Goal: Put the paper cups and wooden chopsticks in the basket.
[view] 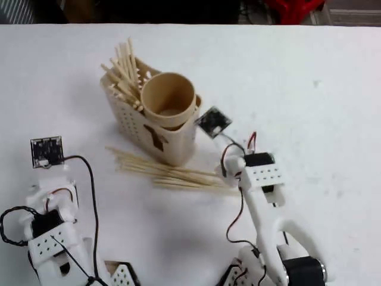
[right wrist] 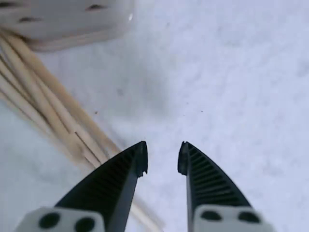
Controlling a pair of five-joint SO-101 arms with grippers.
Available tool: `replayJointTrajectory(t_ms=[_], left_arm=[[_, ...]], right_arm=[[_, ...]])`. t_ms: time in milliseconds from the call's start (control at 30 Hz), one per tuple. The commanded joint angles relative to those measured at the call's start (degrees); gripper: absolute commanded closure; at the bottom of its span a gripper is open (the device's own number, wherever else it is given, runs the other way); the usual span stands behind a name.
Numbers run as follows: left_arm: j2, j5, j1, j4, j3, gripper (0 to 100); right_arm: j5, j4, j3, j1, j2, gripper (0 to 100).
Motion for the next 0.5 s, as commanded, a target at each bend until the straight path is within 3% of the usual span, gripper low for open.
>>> replayJointTrajectory(t_ms=[0,100,200,367,467], left_arm=[[-0.75,-0.09,0.75,-1.41,-0.18,92],[-0.75,-0.09,0.75,-1.41,-0.18,92],[-0.75,-0.18,0.75,-1.41,-0.18,92],[-0.75,-0.35,0.75,-1.41,-0.18,92],[-0.75,-0.35,0.75,-1.41,-0.18,92]], right_arm=[[-6.51,0.31,-4.22,3.12,-2.07,88.6],[-11.96,2.68,-8.62,3.74,-2.68,88.3],[-22.15,10.95,-16.79,2.07,-6.55,88.2],[-40.97,25.01,-34.81,-6.99,-14.29,88.2],[-45.80,27.74,-42.02,-13.76,-17.36,88.2]])
